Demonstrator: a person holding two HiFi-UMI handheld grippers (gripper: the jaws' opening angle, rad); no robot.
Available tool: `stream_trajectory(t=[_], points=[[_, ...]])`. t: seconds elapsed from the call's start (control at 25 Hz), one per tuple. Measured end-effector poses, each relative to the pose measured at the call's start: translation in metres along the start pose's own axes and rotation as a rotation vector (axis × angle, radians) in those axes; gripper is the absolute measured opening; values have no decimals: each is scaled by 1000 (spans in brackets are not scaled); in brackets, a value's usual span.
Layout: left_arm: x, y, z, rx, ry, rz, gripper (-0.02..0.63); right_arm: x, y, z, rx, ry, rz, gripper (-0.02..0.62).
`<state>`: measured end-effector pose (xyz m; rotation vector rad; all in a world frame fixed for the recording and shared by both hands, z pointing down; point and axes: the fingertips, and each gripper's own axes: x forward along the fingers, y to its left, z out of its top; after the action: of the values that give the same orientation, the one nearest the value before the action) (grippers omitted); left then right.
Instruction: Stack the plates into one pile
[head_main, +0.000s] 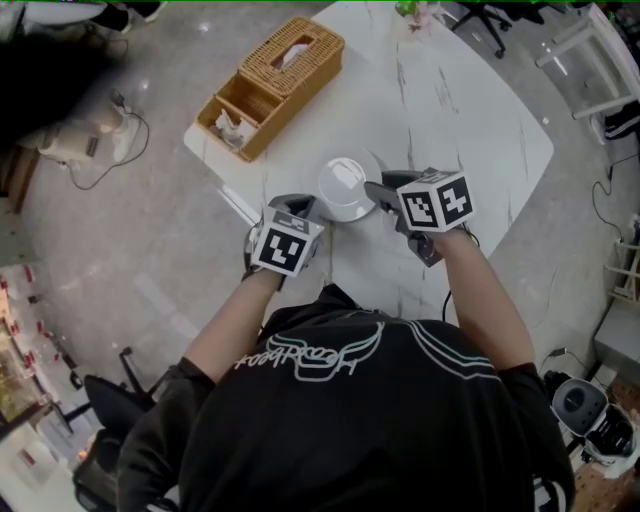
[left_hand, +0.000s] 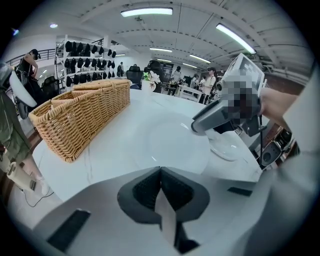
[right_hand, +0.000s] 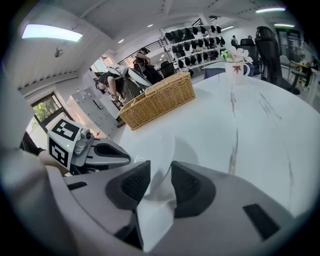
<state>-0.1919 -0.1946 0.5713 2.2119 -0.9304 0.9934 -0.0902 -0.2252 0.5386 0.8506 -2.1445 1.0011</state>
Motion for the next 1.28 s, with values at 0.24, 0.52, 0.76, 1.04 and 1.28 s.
stream_trajectory(t=[0.24,0.52,0.76,1.04,1.28], points=[[-1,0,-1,-2,-6,-6,25,-4,-4,1,135,-30,19,86],[-5,2,-4,-15,-9,-5,25,-11,1,8,342,-122,125,45],[-17,4,-5,-21,-24,12,25,-20,8,15,428,-202,191,35],[-37,0,0,-32,-62,40,25,-36,12,17,499,-280,241,35],[-51,-19,8,-30,-86,52,25,-72,11,13,547,-368,285,35]])
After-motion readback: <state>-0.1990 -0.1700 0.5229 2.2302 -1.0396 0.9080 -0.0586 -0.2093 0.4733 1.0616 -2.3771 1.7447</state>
